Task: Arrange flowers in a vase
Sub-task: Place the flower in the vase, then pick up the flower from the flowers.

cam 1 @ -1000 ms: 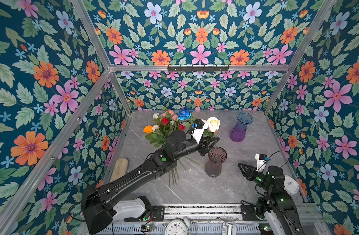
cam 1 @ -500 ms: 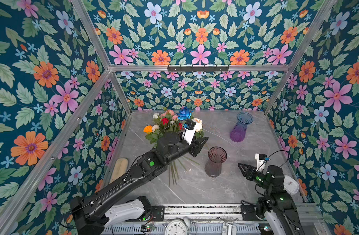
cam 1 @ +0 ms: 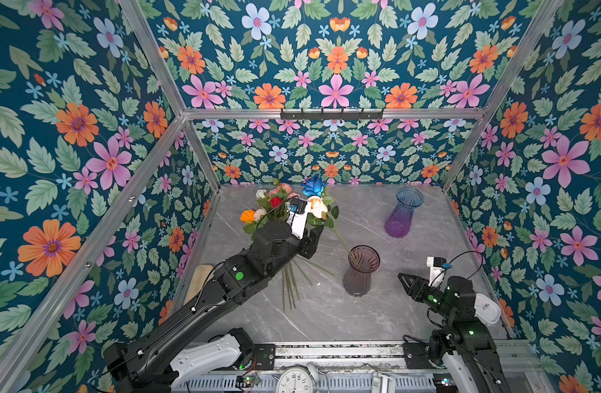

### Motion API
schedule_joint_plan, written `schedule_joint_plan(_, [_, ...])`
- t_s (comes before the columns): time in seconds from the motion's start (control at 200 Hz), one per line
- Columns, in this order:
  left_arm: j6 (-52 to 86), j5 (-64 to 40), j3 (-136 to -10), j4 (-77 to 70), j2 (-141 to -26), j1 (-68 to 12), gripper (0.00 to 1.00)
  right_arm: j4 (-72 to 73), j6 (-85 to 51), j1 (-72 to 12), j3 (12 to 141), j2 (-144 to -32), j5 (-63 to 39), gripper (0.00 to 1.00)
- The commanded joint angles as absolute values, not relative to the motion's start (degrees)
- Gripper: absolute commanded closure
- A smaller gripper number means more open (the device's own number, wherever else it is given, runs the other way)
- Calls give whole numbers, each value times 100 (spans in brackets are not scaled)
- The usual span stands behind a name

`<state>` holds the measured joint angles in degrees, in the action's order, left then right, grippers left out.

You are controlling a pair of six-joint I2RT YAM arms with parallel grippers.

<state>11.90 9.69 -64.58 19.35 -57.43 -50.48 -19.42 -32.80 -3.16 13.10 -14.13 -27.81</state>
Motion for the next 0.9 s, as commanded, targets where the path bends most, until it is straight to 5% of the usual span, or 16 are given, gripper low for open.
schedule_joint_plan(0.0, [1354, 947, -6465, 2285, -5796, -4937, 40, -1821, -3286, -324, 1320, -1433, -2766, 56])
schedule_joint_plan(0.565, [2229, -250, -4760, 1828, -4719, -3659, 40, -1807, -3303, -323, 1371, -1679, -2622, 56])
schedule_joint_plan(0.695, [2348, -156, -4304, 1590, -4638, -3502, 53, -1811, -3309, -321, 1370, -1679, -2586, 56])
schedule_joint_plan(0.895, [2814, -445, -3439, 820, -4646, -2868, 44, -1635, -3314, -324, 1397, -2061, -2645, 56])
